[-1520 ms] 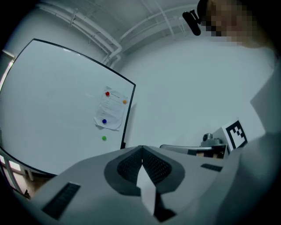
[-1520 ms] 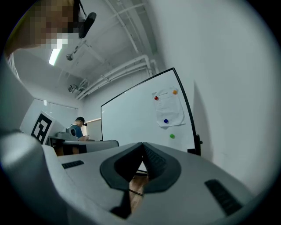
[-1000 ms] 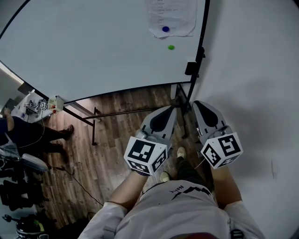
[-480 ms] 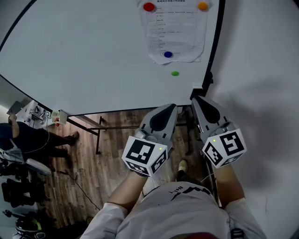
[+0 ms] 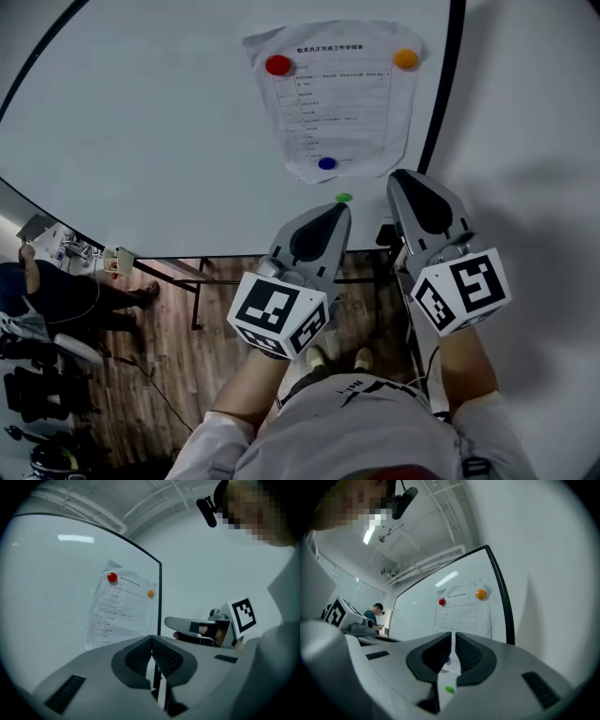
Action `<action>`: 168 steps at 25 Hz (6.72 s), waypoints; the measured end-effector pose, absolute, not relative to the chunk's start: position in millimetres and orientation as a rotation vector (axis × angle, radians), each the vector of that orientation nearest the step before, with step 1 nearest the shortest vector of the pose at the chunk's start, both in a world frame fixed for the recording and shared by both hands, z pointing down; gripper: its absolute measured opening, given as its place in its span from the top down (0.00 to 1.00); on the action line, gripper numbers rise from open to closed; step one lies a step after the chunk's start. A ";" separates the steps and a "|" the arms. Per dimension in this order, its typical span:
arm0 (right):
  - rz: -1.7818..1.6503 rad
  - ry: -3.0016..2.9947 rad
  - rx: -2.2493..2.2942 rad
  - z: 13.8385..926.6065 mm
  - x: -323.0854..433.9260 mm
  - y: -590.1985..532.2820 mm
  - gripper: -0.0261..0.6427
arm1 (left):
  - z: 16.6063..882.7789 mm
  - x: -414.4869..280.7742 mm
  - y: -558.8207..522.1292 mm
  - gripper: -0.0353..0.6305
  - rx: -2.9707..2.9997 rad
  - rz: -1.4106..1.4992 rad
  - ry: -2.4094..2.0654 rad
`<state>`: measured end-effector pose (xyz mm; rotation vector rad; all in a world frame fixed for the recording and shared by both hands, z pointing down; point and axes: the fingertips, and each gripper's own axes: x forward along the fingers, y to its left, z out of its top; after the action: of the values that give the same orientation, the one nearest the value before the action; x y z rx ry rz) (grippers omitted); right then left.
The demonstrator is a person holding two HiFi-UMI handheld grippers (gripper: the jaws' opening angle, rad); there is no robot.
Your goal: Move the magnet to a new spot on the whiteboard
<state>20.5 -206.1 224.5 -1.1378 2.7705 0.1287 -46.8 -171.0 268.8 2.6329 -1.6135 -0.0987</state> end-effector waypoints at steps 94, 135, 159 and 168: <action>0.417 2.612 -1.525 171.4 39.1 -232.2 0.77 | 231.2 -33.4 -204.1 0.93 2.829 -0.144 -1.390; 0.181 2.632 -1.634 303.5 47.5 -253.7 0.77 | 305.5 -33.3 -223.6 0.93 2.726 -0.154 -1.400; 0.024 2.608 -1.715 395.2 34.7 -305.6 0.77 | 352.8 -43.6 -250.3 0.93 2.659 -0.136 -1.391; 0.016 2.600 -1.722 397.6 32.6 -310.6 0.77 | 354.3 -45.2 -256.8 0.93 2.659 -0.133 -1.381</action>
<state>32.6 -310.6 397.6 -1.7216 2.6005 0.0160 -45.2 -256.8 354.3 2.6593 -1.3813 -0.1331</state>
